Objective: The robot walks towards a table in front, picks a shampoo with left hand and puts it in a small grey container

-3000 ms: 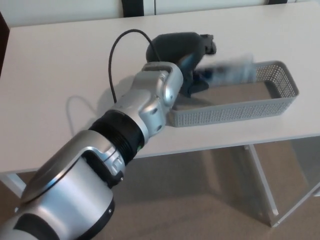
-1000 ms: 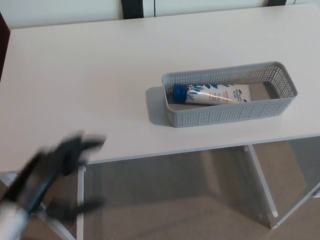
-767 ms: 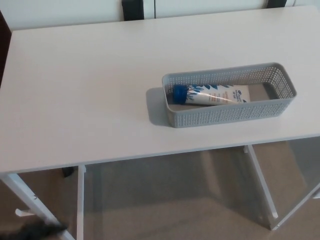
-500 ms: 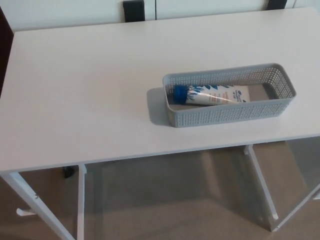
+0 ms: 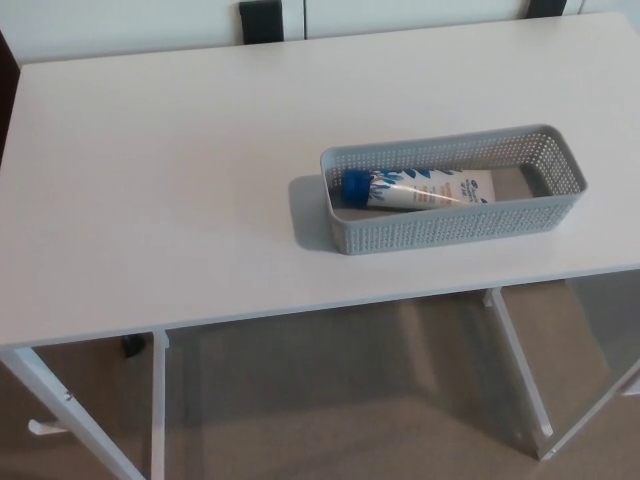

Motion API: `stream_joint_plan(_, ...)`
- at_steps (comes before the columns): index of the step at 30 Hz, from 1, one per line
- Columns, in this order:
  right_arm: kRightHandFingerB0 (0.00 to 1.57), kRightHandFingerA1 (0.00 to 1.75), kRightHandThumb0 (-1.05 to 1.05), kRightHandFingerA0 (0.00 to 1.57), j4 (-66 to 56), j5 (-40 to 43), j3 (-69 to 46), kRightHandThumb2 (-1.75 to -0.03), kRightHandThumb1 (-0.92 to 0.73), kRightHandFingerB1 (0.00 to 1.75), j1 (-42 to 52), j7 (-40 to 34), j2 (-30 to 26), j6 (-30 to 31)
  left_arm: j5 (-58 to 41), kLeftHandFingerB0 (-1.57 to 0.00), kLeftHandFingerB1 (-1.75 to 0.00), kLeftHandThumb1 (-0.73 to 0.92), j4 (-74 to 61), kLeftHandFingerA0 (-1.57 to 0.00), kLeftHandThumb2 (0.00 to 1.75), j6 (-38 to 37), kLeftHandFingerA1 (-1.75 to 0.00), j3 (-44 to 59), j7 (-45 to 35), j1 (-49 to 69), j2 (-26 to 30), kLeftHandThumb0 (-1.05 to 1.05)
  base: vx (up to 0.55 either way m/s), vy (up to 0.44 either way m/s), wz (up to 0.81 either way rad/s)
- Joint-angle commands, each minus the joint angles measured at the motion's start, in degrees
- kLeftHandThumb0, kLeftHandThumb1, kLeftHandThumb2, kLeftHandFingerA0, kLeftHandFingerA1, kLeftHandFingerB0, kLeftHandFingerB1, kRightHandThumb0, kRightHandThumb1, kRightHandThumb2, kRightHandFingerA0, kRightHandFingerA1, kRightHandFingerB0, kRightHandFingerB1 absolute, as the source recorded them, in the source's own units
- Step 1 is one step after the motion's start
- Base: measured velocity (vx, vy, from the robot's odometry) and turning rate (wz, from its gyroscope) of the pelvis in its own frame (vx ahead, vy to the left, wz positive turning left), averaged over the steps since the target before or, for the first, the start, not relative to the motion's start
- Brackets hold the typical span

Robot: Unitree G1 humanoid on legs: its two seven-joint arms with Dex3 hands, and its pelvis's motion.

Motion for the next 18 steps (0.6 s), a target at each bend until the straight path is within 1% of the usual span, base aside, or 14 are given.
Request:
stream_joint_plan(1, 0.59, 0.65, -0.4, 0.71, 0.0, 0.1, -0.3, -0.61, -0.7, 0.49, -2.9, -0.2, -1.6, 2.5, 4.9, -0.38, -0.46, 0.5, 28.1, -0.59, 0.75, -2.0, -0.54, -3.1, 18.4, -13.0, -2.7, -0.45, 0.0, 0.0, 0.0)
stream_joint_plan(2, 0.56, 0.65, -0.41, 0.68, -0.1, 0.0, -0.1, -0.61, -0.72, 0.47, -3.2, 0.3, -1.5, 2.7, 4.0, -0.41, -0.35, 0.59, 27.7, -0.69, 0.58, -2.1, -0.44, -2.5, 17.5, -13.0, -2.2, -0.34, 0.0, 0.0, 0.0)
stream_joint_plan(5, 0.56, 0.65, -0.41, 0.68, -0.1, 0.1, 0.0, -0.61, -0.72, 0.47, -3.4, 0.5, -1.4, 2.9, 3.5, -0.41, -0.35, 0.59, 29.4, -0.69, 0.58, -3.1, -0.44, -2.6, 17.7, -13.8, -1.9, -0.34, 0.0, 0.0, 0.0)
stream_joint_plan(6, 0.54, 0.64, -0.42, 0.67, -0.2, 0.0, 0.0, -0.61, -0.72, 0.47, -3.5, 0.5, -1.5, 2.3, 4.2, -0.43, -0.36, 0.6, 29.8, -0.69, 0.58, -3.2, -0.45, -3.5, 17.0, -13.9, -1.5, -0.33, 0.0, 0.0, 0.0)
stream_joint_plan(7, 0.53, 0.64, -0.43, 0.66, -0.4, -0.3, 0.3, -0.61, -0.72, 0.47, -3.7, 0.4, -1.6, 1.8, 4.2, -0.4, -0.47, 0.49, 30.3, -0.67, 0.75, -3.4, -0.57, -3.9, 16.6, -14.1, -1.3, -0.42, 0.0, 0.0, 0.0)
stream_joint_plan(8, 0.53, 0.64, -0.43, 0.66, -0.5, -0.5, 0.6, -0.61, -0.72, 0.47, -4.0, 0.4, -1.7, 1.5, 3.8, -0.4, -0.47, 0.49, 31.0, -0.67, 0.75, -3.8, -0.57, -3.9, 16.6, -14.6, -1.3, -0.42, 0.0, 0.0, 0.0)
stream_joint_plan(9, 0.53, 0.67, -0.42, 0.65, -0.7, -0.9, 1.0, -0.61, -0.73, 0.49, -4.4, 0.6, -1.8, 1.0, 4.3, -0.39, -0.45, 0.49, 32.6, -0.62, 0.72, -3.8, -0.54, -4.7, 16.0, -15.5, -1.1, -0.41, 0.0, 0.0, 0.0)
stream_joint_plan(13, 0.53, 0.67, -0.42, 0.65, -0.8, -0.8, 1.6, -0.61, -0.73, 0.49, -4.6, 0.6, -1.8, 0.9, 3.9, -0.39, -0.45, 0.49, 35.7, -0.62, 0.72, -5.1, -0.54, -6.0, 16.6, -17.0, -1.0, -0.41, 0.0, 0.0, 0.0)
stream_joint_plan(14, 0.51, 0.67, -0.43, 0.63, -0.8, -0.8, 1.6, -0.61, -0.73, 0.47, -4.9, 0.6, -1.8, 1.0, 4.2, -0.38, -0.45, 0.48, 36.0, -0.55, 0.72, -5.1, -0.52, -6.5, 16.5, -17.1, -1.0, -0.43, 0.0, 0.0, 0.0)
stream_joint_plan(16, 0.51, 0.67, -0.43, 0.63, -0.8, -0.7, 1.7, -0.61, -0.73, 0.47, -5.2, 0.6, -1.7, 1.2, 4.6, -0.38, -0.45, 0.48, 36.6, -0.55, 0.72, -5.2, -0.52, -7.5, 16.5, -17.3, -1.0, -0.43, 0.0, 0.0, 0.0)
stream_joint_plan(17, 0.49, 0.67, -0.45, 0.61, -1.0, -0.5, 1.7, -0.61, -0.72, 0.48, -4.9, 0.9, -1.8, 1.0, 4.7, -0.42, -0.35, 0.58, 37.1, -0.6, 0.57, -4.8, -0.43, -7.8, 16.9, -17.2, -1.2, -0.37, 0.0, 0.0, 0.0)
stream_joint_plan(18, 0.49, 0.67, -0.45, 0.61, -1.1, -0.4, 1.7, -0.61, -0.72, 0.48, -4.7, 1.0, -1.9, 0.8, 4.6, -0.42, -0.35, 0.58, 37.4, -0.6, 0.57, -4.7, -0.43, -8.1, 17.2, -17.1, -1.3, -0.37, 0.0, 0.0, 0.0)
